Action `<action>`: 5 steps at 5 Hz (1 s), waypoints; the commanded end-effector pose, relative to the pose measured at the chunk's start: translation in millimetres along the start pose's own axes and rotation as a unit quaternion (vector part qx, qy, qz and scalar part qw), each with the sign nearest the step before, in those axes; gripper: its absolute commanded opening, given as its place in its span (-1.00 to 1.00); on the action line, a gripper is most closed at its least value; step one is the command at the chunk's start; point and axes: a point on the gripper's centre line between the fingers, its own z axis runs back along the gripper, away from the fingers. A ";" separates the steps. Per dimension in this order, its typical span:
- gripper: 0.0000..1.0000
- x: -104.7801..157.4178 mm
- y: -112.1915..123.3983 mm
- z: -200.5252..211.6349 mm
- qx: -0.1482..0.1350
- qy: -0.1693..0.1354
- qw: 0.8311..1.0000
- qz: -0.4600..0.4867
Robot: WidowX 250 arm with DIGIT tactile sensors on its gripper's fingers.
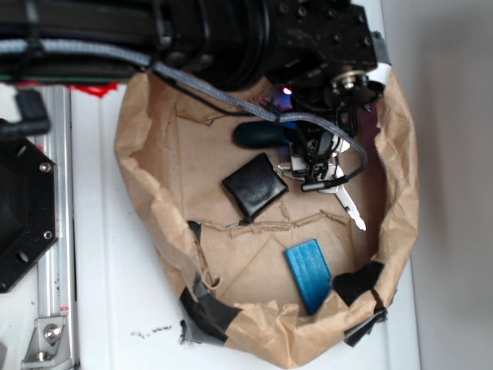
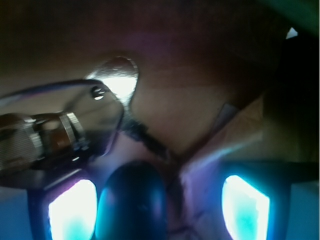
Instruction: Grab the plastic pickle.
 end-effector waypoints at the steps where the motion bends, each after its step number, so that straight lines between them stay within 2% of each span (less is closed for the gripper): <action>1: -1.00 -4.1 13.5 -3.2 0.018 -0.017 1.000 0.012; 2: -1.00 -11.1 10.6 -0.5 0.022 -0.022 0.999 0.006; 3: -1.00 -18.4 13.0 14.3 0.000 -0.024 1.000 0.008; 4: -1.00 -20.6 13.0 34.6 -0.020 -0.013 0.999 0.031; 5: -1.00 -20.3 6.7 66.9 -0.025 -0.004 0.997 0.067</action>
